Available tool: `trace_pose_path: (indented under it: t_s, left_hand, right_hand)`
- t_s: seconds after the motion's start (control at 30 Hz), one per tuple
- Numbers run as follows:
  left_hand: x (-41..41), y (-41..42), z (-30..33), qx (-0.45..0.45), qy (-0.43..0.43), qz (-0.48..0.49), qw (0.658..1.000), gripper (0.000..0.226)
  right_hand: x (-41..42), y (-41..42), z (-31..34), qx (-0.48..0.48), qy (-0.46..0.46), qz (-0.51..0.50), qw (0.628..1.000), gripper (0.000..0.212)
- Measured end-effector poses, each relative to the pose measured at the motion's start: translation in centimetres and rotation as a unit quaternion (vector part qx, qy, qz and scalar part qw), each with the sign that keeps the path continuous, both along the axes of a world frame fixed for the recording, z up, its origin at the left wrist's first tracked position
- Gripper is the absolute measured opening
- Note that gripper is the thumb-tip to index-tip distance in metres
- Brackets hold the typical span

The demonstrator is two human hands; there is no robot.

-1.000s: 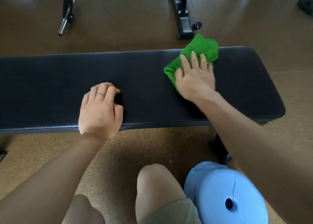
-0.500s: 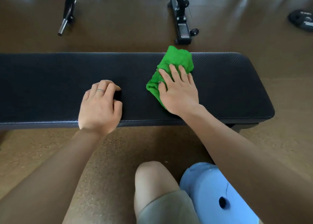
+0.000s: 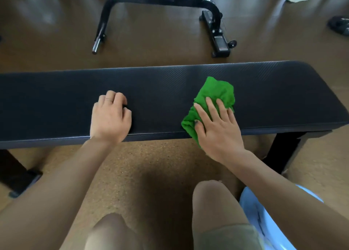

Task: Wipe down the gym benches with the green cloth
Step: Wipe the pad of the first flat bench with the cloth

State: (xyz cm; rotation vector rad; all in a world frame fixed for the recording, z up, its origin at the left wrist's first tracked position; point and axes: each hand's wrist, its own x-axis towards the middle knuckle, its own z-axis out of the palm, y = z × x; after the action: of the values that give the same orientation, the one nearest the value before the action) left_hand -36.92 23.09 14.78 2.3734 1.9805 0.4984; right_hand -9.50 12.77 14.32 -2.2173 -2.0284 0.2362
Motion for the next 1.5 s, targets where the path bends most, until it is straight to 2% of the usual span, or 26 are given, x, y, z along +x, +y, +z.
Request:
trace_pose_path:
  t_s: [0.33,0.43,0.63,0.8,0.9,1.0,1.1,1.17,1.3,1.5]
  left_hand:
    - [-0.2,0.4,-0.9,0.004,-0.027,-0.032,0.999,0.013]
    - [-0.3,0.2,-1.0,0.008,-0.026,-0.038,0.999,0.013]
    - [-0.2,0.1,-1.1,0.008,-0.017,-0.041,0.999,0.015]
    - [-0.1,0.2,-1.0,0.006,-0.016,-0.040,0.999,0.023]
    - [-0.1,0.6,-1.1,0.004,-0.016,-0.036,0.999,0.018]
    - [-0.1,0.4,-1.2,0.005,-0.014,-0.033,0.999,0.018]
    - [-0.2,0.4,-1.2,0.010,-0.017,-0.035,0.999,0.022]
    - [-0.2,0.5,-1.1,0.008,-0.016,-0.034,0.999,0.022]
    - [-0.1,0.7,-0.9,0.002,-0.013,-0.033,0.999,0.022]
    - [0.0,1.0,-1.0,-0.002,0.000,-0.035,0.999,0.022]
  right_hand:
    - [-3.8,11.6,0.8,-0.040,0.021,-0.036,0.998,0.056]
    - [-5.2,10.0,1.1,-0.054,0.032,-0.056,0.996,0.058]
    - [-9.1,5.1,1.1,-0.032,0.026,-0.016,0.999,0.058]
    - [-5.8,12.5,1.1,-0.045,0.020,-0.035,0.998,0.056]
    - [-6.3,15.9,0.8,-0.048,0.027,-0.065,0.996,0.057]
    - [-7.7,13.8,1.1,-0.051,0.040,-0.057,0.996,0.058]
    - [-10.4,9.1,0.9,-0.018,0.035,-0.001,0.999,0.058]
    - [-10.7,8.7,0.8,-0.017,0.030,0.026,0.999,0.057]
    - [-9.4,14.6,0.9,-0.027,0.021,0.028,0.999,0.055]
    - [-11.8,22.3,0.3,-0.016,0.033,0.037,0.999,0.056]
